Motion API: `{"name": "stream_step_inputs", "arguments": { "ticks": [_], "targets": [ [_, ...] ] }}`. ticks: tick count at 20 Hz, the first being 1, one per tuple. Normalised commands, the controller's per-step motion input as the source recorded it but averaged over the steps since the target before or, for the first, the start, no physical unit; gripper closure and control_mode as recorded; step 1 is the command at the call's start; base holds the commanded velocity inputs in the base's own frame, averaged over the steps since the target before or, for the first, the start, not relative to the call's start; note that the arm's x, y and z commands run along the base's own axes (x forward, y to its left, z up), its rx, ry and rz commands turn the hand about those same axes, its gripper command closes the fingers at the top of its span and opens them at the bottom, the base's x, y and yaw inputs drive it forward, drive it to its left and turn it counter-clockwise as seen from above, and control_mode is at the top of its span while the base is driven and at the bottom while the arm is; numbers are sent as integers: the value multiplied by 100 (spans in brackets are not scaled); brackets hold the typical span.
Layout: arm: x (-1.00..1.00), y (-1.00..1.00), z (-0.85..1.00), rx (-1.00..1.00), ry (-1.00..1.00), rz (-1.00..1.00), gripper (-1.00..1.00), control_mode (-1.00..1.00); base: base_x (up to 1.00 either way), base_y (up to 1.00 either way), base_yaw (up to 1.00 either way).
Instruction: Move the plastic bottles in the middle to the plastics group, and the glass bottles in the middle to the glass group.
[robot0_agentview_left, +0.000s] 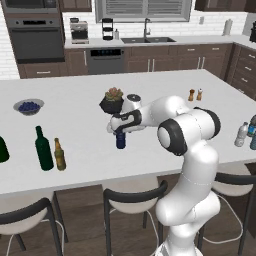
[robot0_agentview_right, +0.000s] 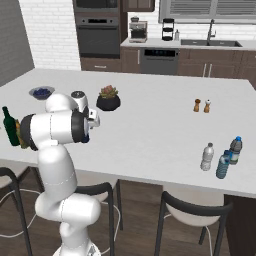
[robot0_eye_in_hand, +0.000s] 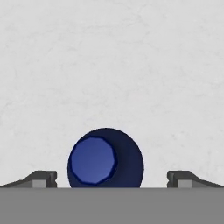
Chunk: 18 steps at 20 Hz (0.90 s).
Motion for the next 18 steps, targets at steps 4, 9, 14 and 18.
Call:
{"name": "stream_step_inputs", "arguments": {
  "ticks": [4, 9, 14, 18],
  "targets": [
    [0, 1, 0, 0, 0, 0, -100, -100, 0, 0, 0],
    [0, 6, 0, 0, -1, 2, -100, -100, 0, 0, 0],
    [0, 12, 0, 0, -4, 5, -100, -100, 0, 0, 0],
    [0, 4, -1, 0, 0, 6, -100, -100, 0, 0, 0]
  ]
}}
